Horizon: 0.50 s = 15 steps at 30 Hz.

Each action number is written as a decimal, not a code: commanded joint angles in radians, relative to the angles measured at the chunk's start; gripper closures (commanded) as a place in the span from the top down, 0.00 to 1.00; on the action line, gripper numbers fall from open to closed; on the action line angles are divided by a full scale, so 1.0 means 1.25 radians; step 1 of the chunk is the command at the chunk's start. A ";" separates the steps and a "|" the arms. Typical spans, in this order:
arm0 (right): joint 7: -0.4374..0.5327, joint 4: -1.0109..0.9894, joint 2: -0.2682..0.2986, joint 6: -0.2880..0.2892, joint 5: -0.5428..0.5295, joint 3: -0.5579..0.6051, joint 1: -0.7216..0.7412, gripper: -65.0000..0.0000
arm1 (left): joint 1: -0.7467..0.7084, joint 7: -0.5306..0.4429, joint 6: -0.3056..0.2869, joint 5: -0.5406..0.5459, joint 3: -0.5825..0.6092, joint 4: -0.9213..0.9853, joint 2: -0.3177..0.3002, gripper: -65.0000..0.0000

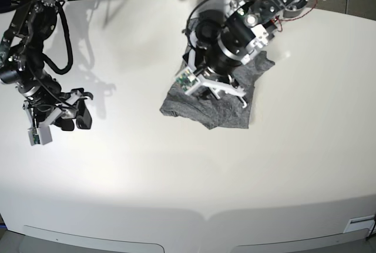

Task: Fold the T-shirt properly

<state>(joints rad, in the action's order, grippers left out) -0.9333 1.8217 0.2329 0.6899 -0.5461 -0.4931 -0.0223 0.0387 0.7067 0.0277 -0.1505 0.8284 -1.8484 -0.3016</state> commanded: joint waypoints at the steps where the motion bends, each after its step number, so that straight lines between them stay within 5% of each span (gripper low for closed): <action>1: 0.017 0.015 0.011 0.007 -0.013 -0.003 0.011 0.44 | 0.011 -0.012 0.020 0.002 -0.022 -0.016 0.002 0.35; 6: 0.019 0.016 0.026 0.007 -0.048 -0.003 0.007 0.44 | 0.008 0.043 0.087 0.003 -0.150 -0.025 0.001 0.35; 15: -0.049 0.016 0.091 0.007 -0.175 -0.003 -0.081 0.44 | -0.042 0.085 0.064 0.130 -0.406 -0.150 -0.068 0.35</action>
<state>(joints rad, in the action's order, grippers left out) -1.0145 1.8217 0.3305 0.6903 -0.7456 -0.4908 -0.1349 -0.0250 0.8295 0.1051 0.0151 0.3241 -2.0178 -0.3828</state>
